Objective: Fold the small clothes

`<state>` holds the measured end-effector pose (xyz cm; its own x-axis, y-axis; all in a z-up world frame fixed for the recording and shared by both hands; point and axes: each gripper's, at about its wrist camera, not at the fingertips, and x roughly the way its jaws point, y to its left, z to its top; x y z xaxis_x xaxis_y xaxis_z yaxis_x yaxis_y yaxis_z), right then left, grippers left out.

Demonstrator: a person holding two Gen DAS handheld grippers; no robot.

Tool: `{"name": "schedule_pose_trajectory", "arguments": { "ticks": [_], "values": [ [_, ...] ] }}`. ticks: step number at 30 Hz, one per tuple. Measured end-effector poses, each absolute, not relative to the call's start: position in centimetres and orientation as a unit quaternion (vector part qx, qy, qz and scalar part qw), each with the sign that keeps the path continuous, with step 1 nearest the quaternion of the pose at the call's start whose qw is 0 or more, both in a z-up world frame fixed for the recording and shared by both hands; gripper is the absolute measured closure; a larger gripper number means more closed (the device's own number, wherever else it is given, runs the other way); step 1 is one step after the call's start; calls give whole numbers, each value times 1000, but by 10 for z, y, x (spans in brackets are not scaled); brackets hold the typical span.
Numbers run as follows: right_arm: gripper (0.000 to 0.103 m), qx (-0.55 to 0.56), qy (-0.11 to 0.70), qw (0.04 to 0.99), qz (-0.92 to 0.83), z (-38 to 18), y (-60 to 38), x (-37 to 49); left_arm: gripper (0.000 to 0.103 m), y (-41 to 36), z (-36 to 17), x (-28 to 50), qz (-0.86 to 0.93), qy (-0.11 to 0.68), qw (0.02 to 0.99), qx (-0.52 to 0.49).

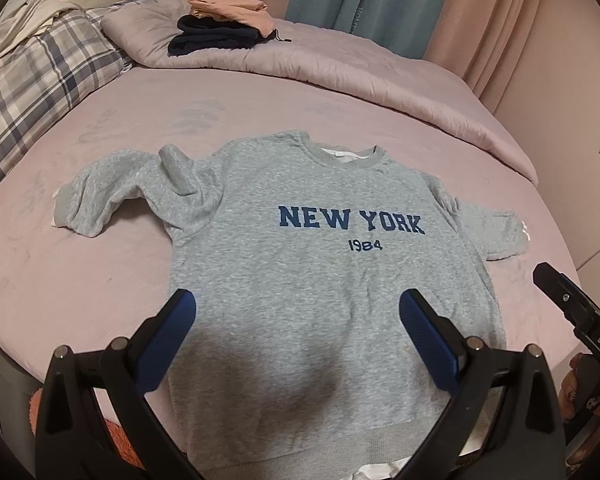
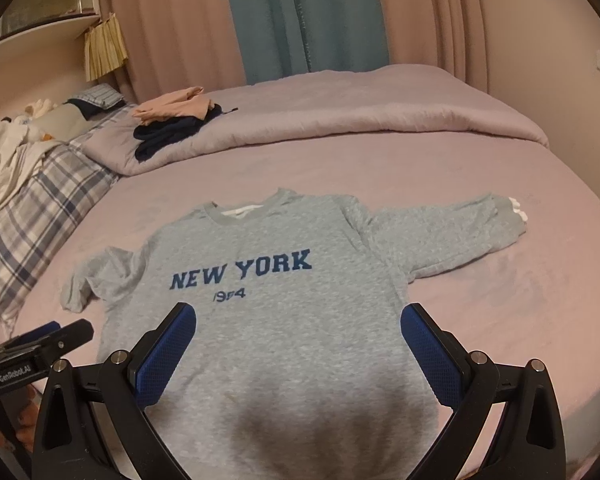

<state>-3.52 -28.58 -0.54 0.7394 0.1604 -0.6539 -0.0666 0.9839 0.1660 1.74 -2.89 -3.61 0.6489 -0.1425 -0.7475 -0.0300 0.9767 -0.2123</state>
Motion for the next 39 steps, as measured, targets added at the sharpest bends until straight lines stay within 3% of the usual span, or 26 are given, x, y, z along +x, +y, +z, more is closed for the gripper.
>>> {"name": "schedule_pose_trajectory", "arguments": {
  "ticks": [39],
  "values": [
    [1, 99, 361, 926, 54, -5, -298, -30, 2, -15, -36, 14, -32, 427, 896, -117]
  ]
}}
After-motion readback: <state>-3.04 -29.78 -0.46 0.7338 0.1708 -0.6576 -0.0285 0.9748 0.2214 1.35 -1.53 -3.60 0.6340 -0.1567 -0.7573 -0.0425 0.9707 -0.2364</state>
